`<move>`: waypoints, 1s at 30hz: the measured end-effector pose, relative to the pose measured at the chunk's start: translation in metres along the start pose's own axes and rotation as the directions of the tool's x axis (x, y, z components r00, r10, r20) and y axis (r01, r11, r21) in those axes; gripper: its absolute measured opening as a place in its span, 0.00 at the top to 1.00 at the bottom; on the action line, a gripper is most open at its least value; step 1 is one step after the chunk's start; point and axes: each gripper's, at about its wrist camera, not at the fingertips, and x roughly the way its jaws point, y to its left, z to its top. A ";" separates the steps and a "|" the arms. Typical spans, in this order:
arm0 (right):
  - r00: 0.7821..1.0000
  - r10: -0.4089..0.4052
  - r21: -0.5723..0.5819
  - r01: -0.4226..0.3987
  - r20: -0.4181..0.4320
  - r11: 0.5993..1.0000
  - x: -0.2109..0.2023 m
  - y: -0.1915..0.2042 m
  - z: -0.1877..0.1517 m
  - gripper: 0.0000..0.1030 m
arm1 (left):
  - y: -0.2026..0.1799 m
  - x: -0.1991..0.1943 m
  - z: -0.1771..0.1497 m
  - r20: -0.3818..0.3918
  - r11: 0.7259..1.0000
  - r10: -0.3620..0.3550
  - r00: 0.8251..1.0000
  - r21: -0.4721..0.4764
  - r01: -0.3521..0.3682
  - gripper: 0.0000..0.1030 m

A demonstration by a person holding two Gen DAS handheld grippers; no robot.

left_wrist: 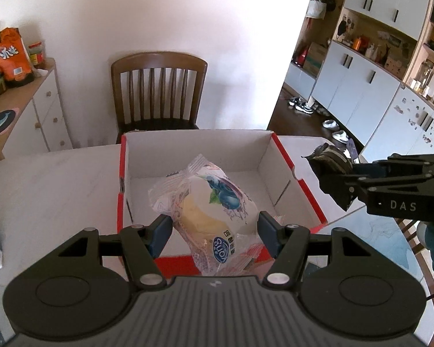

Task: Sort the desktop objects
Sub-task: 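Carry the bun and black packet with both grippers over the red box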

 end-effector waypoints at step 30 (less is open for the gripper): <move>0.976 0.022 -0.096 -0.043 -0.217 0.994 0.132 0.001 -0.011 0.65 | 0.026 0.143 0.018 -0.224 0.998 0.062 0.973 0.019 -0.059 0.38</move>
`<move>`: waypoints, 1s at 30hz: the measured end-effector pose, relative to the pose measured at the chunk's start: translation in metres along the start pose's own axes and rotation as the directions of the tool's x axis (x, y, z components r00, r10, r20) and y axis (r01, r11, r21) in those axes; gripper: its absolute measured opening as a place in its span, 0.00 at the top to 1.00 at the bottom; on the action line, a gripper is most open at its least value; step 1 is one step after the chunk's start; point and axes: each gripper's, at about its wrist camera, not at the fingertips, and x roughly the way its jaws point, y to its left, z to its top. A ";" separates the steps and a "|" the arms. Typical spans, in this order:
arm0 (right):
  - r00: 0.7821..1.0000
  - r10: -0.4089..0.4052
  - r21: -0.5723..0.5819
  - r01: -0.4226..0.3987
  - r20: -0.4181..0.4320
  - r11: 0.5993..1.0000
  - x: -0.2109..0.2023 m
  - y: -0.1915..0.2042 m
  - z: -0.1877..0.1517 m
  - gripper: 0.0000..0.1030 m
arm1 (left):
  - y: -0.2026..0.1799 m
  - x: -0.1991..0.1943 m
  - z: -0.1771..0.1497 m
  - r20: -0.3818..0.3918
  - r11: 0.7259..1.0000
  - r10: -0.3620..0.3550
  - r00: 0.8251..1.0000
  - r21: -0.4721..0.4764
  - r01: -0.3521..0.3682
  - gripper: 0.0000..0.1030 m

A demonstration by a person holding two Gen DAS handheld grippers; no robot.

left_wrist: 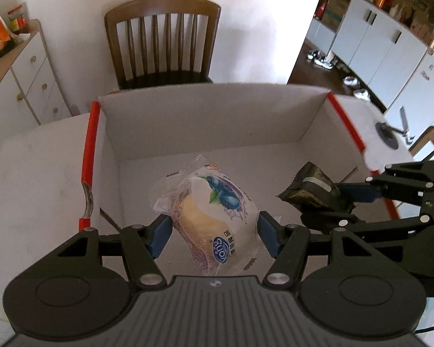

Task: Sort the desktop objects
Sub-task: 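Carry the bun and black packet with both grippers over the red box, then open both grippers to drop the bun and black packet into the box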

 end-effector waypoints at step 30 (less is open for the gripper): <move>0.993 -0.036 -0.070 0.029 -0.109 0.997 0.041 0.007 -0.001 0.56 | 0.006 0.034 -0.011 -0.103 0.998 0.046 0.994 0.051 -0.041 0.37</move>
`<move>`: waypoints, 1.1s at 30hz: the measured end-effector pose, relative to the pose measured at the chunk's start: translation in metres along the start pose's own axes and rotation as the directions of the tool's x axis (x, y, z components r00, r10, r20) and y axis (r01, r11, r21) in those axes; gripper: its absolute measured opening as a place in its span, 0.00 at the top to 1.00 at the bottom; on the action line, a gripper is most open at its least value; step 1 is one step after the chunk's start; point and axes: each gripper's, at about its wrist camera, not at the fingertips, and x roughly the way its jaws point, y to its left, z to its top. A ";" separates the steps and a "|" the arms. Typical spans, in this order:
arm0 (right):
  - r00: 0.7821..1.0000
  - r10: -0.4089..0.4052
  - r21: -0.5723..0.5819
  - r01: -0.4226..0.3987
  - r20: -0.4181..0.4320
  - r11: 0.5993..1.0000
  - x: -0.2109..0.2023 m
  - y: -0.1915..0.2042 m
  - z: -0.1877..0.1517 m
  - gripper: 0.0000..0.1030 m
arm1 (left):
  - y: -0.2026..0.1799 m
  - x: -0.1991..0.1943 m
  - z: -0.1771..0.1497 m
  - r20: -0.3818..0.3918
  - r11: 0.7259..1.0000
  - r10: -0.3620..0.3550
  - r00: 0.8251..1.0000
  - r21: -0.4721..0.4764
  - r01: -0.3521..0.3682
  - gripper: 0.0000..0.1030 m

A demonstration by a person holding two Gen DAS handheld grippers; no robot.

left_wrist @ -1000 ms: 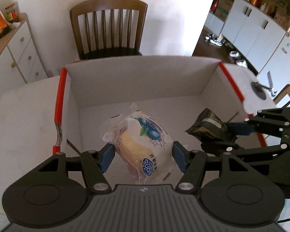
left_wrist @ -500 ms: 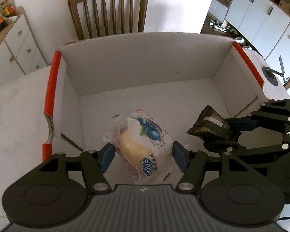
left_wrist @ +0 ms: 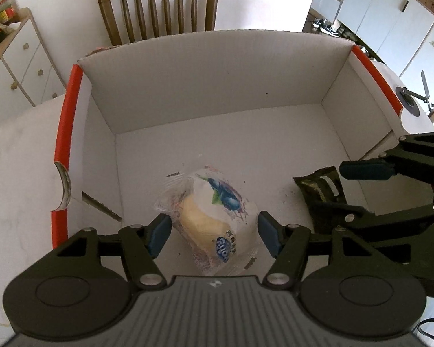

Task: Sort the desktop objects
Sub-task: 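Open both grippers to drop the bun and black packet into the box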

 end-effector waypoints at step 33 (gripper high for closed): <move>0.990 -0.005 -0.026 0.009 0.140 1.000 -0.089 0.008 -0.014 0.38 | -0.010 -0.091 -0.009 0.180 0.999 -0.026 0.983 -0.014 0.029 0.19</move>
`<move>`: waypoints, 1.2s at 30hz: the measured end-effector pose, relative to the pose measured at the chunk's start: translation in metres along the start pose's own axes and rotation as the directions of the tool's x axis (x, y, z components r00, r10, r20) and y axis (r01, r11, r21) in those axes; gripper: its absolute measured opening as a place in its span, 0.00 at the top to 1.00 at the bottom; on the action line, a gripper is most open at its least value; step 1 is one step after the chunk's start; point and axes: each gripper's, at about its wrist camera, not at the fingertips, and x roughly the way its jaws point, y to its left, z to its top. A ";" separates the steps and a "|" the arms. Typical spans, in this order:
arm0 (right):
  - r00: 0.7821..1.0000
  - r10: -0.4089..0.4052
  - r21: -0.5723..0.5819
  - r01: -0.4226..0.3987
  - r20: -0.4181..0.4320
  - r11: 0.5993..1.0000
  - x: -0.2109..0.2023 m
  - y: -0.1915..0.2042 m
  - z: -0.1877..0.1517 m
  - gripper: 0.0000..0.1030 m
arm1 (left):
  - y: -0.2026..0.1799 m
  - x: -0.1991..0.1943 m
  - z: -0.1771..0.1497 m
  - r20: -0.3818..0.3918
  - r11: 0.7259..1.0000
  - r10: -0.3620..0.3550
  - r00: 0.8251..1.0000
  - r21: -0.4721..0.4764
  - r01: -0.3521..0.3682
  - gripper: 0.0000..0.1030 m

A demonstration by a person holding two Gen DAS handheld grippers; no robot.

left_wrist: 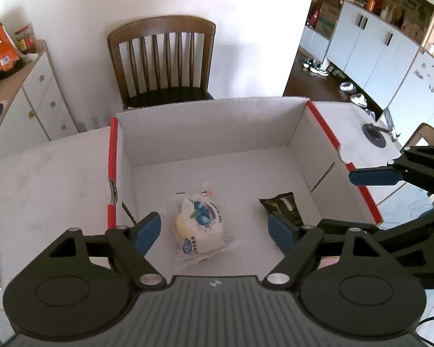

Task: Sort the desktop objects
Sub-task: 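Open both grippers to drop the bun and black packet into the box, then withdraw both grippers from the box back toward the snack pile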

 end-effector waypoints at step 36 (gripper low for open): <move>0.990 -0.019 0.107 0.003 0.143 0.994 -0.103 0.036 -0.051 0.25 | -0.005 -0.105 -0.070 0.123 0.999 -0.032 0.992 -0.002 0.033 0.00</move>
